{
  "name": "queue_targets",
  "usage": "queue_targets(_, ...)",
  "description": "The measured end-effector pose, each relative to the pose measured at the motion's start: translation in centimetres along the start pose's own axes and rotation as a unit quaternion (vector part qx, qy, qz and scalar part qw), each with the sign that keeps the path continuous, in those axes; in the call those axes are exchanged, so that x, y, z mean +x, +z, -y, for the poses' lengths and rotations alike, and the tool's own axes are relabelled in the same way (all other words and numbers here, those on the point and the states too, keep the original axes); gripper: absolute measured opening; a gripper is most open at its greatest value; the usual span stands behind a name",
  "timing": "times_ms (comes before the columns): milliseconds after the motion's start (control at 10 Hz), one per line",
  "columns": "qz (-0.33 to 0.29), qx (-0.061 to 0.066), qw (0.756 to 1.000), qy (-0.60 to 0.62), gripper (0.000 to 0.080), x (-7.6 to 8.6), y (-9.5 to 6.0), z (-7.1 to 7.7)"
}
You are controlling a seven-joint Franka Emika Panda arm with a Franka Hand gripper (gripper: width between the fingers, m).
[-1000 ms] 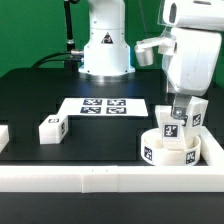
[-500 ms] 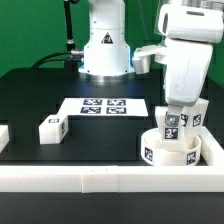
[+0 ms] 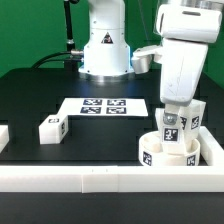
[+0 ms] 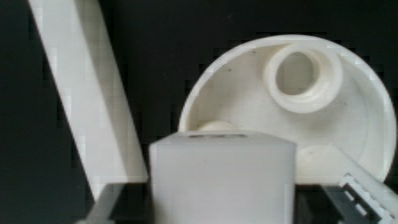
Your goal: Assemble stool
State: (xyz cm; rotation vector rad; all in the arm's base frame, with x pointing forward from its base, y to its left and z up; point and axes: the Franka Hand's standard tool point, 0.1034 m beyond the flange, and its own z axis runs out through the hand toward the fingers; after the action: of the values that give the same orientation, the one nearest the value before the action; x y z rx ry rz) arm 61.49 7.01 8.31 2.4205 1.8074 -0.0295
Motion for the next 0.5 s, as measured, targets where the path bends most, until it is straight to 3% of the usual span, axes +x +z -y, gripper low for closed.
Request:
queue_targets(200, -0.003, 0.002, 0.987, 0.163, 0.0333, 0.5, 0.0, 0.2)
queue_targets(500, -0.013, 0.014, 0.917, 0.398, 0.0334, 1.6, -0.1, 0.6)
